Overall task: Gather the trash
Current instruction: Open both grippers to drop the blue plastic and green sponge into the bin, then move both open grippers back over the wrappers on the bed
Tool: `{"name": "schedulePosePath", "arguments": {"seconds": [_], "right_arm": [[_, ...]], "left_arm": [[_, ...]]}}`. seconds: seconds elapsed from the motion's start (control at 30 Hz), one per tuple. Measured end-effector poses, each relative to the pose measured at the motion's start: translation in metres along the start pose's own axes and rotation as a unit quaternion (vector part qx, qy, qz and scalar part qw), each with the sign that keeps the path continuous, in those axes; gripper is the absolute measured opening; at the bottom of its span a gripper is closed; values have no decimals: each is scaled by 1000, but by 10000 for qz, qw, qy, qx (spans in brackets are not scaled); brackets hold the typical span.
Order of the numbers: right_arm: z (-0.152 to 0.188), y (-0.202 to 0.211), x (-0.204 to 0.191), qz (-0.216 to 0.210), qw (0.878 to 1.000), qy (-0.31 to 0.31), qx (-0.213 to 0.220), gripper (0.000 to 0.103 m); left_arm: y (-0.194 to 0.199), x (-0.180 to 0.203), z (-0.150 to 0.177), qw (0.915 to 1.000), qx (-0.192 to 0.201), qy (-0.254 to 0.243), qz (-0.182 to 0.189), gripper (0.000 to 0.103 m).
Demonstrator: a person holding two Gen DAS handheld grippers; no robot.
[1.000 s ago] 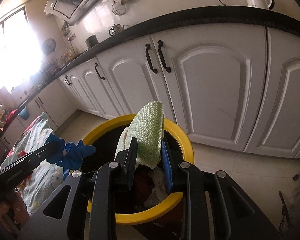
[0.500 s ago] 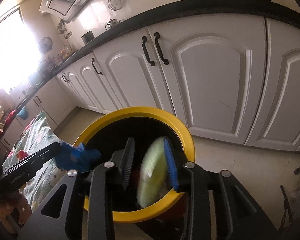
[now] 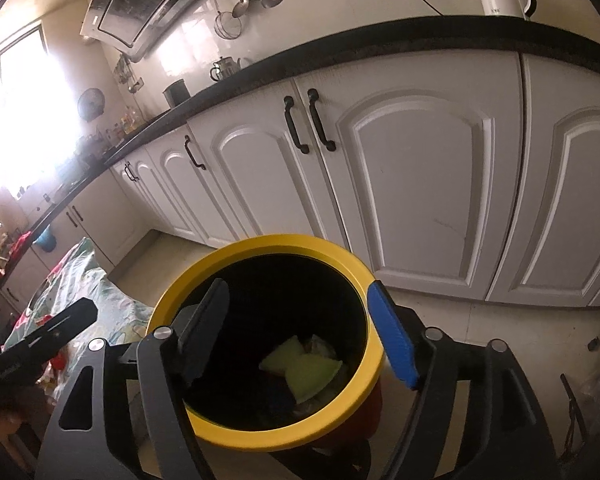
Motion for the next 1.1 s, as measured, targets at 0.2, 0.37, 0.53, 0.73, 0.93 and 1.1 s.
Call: {"name": "schedulePosePath", "arguments": {"seconds": [0.2,0.37,0.53,0.73,0.93,1.1], "right_arm": [[-5,10,-10,-47,9999,61,140,74],[-7,17,-23,-143,9995,173,217,74],[-6,22,-40,-241,9989,330,244,74],[-4,28,-65,-396,9974,534,273,74],[-1,33,-87,-523,9956,720,304,75],[1,38,-105,-612,9938,858,349,77]], "left_arm": [[16,-9,-1,9998,132,83,-98,92],[34,-20,-3,9992,283,148,-244,92],[51,-36,-4,9979,404,280,-416,92],[74,-55,-5,9952,605,375,-670,92],[95,-72,-6,9921,788,433,-871,92],[111,-83,-4,9896,910,465,-1012,92]]}}
Point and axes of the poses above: each gripper's, at about its wrist camera, not at the fingertips, and y roughly against the way its jaws point, x to its right, z to its underside, the point moved 10 cm from there along -y, roughly the way its jaws point, and after that the axes turned 7 degrees about -x, right-handed, at the moved point
